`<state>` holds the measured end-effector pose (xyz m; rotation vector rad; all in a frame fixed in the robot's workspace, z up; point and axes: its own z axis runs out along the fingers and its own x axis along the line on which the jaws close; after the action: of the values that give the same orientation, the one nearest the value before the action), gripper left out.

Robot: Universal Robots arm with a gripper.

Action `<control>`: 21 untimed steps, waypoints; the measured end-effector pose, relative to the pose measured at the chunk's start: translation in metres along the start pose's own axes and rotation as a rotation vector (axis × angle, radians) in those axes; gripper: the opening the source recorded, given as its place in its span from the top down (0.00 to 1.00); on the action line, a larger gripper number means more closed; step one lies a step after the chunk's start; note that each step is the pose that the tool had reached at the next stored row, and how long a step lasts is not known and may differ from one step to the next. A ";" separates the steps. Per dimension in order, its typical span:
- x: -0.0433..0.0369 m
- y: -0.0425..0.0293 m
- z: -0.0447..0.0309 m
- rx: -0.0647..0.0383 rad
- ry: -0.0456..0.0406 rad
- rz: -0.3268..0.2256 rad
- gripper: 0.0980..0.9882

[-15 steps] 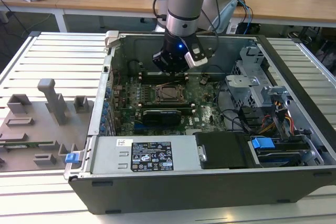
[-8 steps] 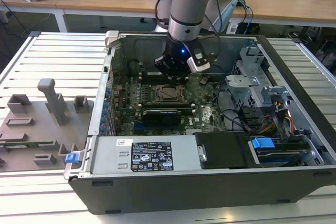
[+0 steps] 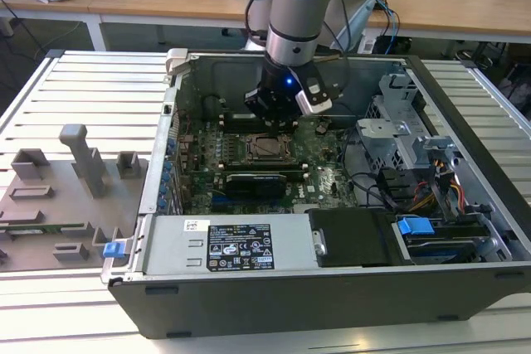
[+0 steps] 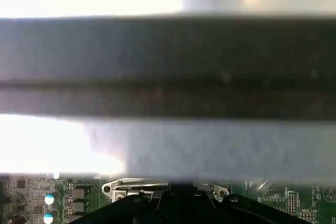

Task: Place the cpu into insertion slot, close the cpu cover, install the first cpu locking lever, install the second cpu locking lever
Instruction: 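Install the first cpu locking lever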

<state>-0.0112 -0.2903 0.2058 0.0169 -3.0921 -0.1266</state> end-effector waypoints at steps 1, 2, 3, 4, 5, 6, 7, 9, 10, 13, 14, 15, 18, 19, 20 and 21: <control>0.0000 0.0017 0.0002 0.000 0.0000 -0.001 0.99; -0.0001 0.0037 0.0004 0.000 0.0002 -0.004 0.99; -0.0001 0.0040 0.0004 0.000 0.0005 -0.006 0.99; -0.0001 0.0041 0.0004 0.000 0.0005 -0.007 0.99; -0.0001 0.0041 0.0004 0.000 0.0006 -0.008 0.99; -0.0003 0.0041 0.0004 0.000 0.0007 -0.008 0.99; -0.0015 0.0041 0.0004 0.000 0.0007 -0.008 0.99; -0.0060 0.0040 0.0010 0.000 0.0009 -0.008 0.99; -0.0085 0.0028 0.0021 0.000 0.0011 -0.009 0.99; -0.0091 -0.0012 0.0025 0.000 0.0012 -0.009 0.99; -0.0091 -0.0027 0.0023 0.000 0.0013 -0.008 0.99; -0.0090 -0.0051 0.0021 0.001 0.0014 -0.008 0.99; -0.0066 -0.0062 0.0021 -0.003 0.0004 -0.009 0.99; -0.0045 -0.0061 0.0023 -0.004 -0.0001 -0.009 0.99; -0.0018 -0.0061 0.0025 -0.005 -0.0011 -0.009 0.99; 0.0041 -0.0060 0.0028 -0.006 -0.0048 -0.009 0.99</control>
<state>-0.0153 -0.2961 0.2027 0.0308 -3.0967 -0.1360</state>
